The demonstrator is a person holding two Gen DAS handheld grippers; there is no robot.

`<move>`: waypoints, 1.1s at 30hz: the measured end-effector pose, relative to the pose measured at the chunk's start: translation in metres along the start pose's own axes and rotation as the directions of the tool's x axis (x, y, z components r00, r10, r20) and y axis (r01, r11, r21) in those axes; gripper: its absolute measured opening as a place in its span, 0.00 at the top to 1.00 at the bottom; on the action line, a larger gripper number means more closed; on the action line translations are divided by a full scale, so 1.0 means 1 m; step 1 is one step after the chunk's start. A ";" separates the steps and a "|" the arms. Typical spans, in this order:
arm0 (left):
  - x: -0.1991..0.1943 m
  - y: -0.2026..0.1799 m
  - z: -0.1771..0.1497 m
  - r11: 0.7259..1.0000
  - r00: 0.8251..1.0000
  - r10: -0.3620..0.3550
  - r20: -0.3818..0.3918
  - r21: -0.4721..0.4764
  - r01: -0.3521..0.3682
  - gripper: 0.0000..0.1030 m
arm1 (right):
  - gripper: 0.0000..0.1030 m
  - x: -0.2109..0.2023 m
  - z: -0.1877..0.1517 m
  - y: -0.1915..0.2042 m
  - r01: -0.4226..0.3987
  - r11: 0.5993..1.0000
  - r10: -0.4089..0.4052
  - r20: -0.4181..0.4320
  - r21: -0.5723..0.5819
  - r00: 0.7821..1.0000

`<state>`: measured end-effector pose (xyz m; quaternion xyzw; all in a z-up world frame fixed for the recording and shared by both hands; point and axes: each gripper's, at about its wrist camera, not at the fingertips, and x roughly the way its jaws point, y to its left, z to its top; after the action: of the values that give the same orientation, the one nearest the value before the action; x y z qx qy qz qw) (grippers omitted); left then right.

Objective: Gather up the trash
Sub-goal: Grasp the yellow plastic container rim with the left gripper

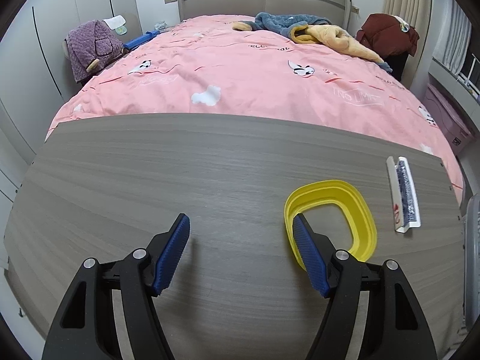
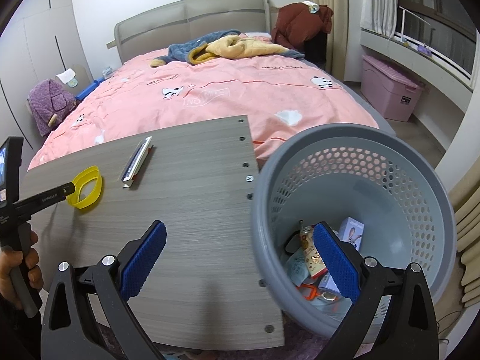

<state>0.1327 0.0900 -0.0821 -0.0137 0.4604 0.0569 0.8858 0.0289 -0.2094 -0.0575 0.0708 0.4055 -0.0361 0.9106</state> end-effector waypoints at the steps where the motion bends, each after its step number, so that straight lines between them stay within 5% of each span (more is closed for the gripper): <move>1: -0.002 0.000 0.000 1.000 1.000 -0.010 0.003 -0.001 0.010 0.34 | 0.06 0.000 0.000 0.002 -0.002 1.000 0.002 0.000 -0.003 1.000; 8: -0.020 -0.013 -0.002 0.992 0.992 -0.129 0.000 0.012 0.129 0.34 | 0.06 0.003 0.002 0.004 -0.014 1.000 0.014 0.000 0.000 1.000; 15: -0.013 -0.042 -0.005 0.984 0.985 -0.163 -0.058 0.062 0.167 0.30 | 0.06 0.008 0.001 0.003 -0.028 1.000 0.028 -0.010 0.004 1.000; 27: 0.012 -0.054 -0.002 0.988 0.983 -0.132 -0.124 0.067 0.141 0.29 | 0.06 0.017 0.002 0.001 -0.047 0.999 0.047 -0.021 0.019 0.999; 33: 0.017 -0.055 0.002 0.988 0.987 -0.128 -0.098 0.078 0.136 0.30 | 0.06 0.019 0.004 0.005 -0.044 0.999 0.044 -0.028 0.013 0.999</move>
<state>0.1499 0.0372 -0.0968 -0.0094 0.5010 -0.0222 0.8651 0.0454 -0.2056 -0.0689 0.0859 0.4164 -0.0176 0.9050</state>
